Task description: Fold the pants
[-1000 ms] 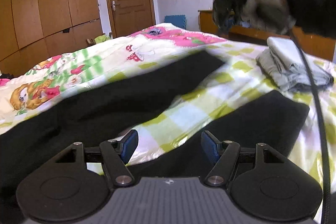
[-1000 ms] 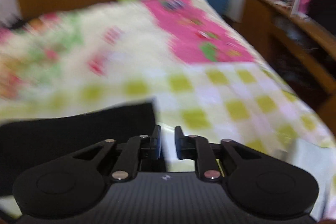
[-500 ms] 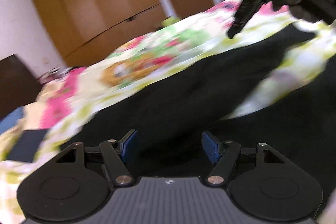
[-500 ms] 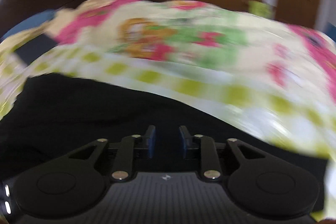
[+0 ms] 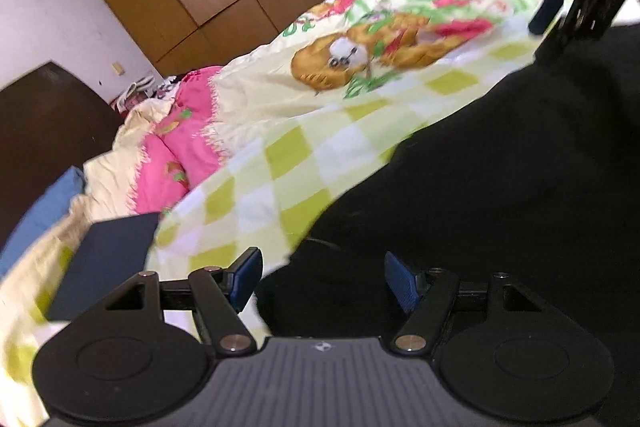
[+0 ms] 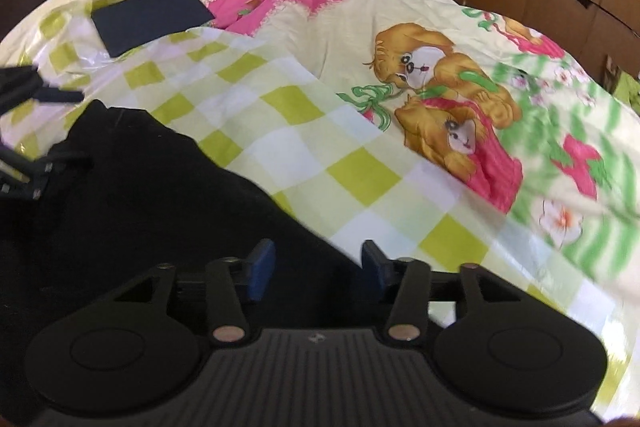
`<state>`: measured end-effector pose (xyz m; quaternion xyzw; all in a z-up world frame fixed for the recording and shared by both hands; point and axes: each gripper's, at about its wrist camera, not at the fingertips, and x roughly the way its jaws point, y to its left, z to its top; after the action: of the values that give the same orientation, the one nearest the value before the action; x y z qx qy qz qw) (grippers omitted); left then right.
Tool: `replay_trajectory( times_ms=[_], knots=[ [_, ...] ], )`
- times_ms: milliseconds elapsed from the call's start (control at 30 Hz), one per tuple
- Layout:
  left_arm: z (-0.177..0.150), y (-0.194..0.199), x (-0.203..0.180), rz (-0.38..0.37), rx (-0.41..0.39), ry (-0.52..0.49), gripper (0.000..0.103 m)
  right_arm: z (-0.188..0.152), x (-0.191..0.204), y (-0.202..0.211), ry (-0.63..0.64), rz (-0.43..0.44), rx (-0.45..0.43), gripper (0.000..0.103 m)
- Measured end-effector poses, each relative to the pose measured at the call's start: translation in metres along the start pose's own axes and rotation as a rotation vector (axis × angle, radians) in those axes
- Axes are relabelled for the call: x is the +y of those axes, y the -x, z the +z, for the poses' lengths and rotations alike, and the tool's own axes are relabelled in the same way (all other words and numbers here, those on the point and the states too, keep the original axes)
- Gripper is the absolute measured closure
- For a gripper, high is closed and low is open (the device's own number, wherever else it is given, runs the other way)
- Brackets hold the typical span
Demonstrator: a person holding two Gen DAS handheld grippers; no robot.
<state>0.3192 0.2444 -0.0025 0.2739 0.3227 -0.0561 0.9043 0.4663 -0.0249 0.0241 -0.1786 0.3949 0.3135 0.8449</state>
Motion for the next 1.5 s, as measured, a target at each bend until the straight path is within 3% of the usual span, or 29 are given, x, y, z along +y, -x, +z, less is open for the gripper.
replay_trajectory(
  times_ms=[233, 567, 600, 633, 667, 700, 733, 800, 867, 1033, 1200, 1300, 1400, 1467, 1500],
  knots=[
    [0.001, -0.032, 0.019, -0.11, 0.117, -0.044, 0.019, 0.0, -0.014, -0.033, 0.054, 0.006, 0.145, 0.047],
    [0.002, -0.049, 0.029, -0.167, 0.199, -0.017, 0.022, 0.0, -0.012, -0.051, 0.085, 0.001, 0.227, 0.044],
    [0.002, -0.052, 0.029, -0.163, 0.203, -0.013, 0.028, 0.0, -0.009, -0.052, 0.079, -0.009, 0.228, 0.048],
    [0.002, -0.052, 0.028, -0.146, 0.204, -0.022, 0.036, -0.001, -0.006, -0.051, 0.082, -0.003, 0.225, 0.065],
    [0.002, -0.053, 0.029, -0.137, 0.205, -0.025, 0.041, 0.0, -0.003, -0.05, 0.084, 0.002, 0.227, 0.076],
    [0.003, -0.051, 0.03, -0.139, 0.204, -0.018, 0.05, 0.001, 0.001, -0.049, 0.09, -0.001, 0.234, 0.096],
    [0.003, -0.049, 0.03, -0.135, 0.199, -0.016, 0.057, 0.001, 0.005, -0.047, 0.1, -0.003, 0.239, 0.103],
    [0.003, -0.046, 0.03, -0.105, 0.2, -0.027, 0.074, 0.002, 0.013, -0.038, 0.118, -0.015, 0.218, 0.103],
    [0.003, -0.041, 0.03, -0.095, 0.196, -0.033, 0.078, 0.003, 0.018, -0.023, 0.107, -0.021, 0.176, 0.103],
    [0.006, -0.006, 0.035, -0.061, 0.121, -0.033, 0.079, 0.007, 0.031, 0.041, 0.113, -0.073, 0.069, 0.103],
    [0.001, 0.069, 0.039, -0.078, -0.004, 0.015, 0.079, -0.004, 0.054, 0.129, 0.101, -0.074, -0.043, 0.103],
    [-0.014, 0.113, 0.025, -0.103, -0.06, 0.02, 0.079, -0.021, 0.076, 0.162, 0.124, -0.063, -0.06, 0.103],
    [-0.022, 0.123, 0.007, -0.116, -0.063, 0.001, 0.079, -0.029, 0.081, 0.153, 0.153, -0.07, -0.042, 0.102],
    [-0.021, 0.118, -0.001, -0.104, -0.046, -0.012, 0.079, -0.026, 0.076, 0.13, 0.152, -0.086, -0.005, 0.095],
    [-0.019, 0.119, -0.004, -0.111, -0.045, -0.009, 0.079, -0.026, 0.074, 0.119, 0.158, -0.087, 0.009, 0.084]
  ],
)
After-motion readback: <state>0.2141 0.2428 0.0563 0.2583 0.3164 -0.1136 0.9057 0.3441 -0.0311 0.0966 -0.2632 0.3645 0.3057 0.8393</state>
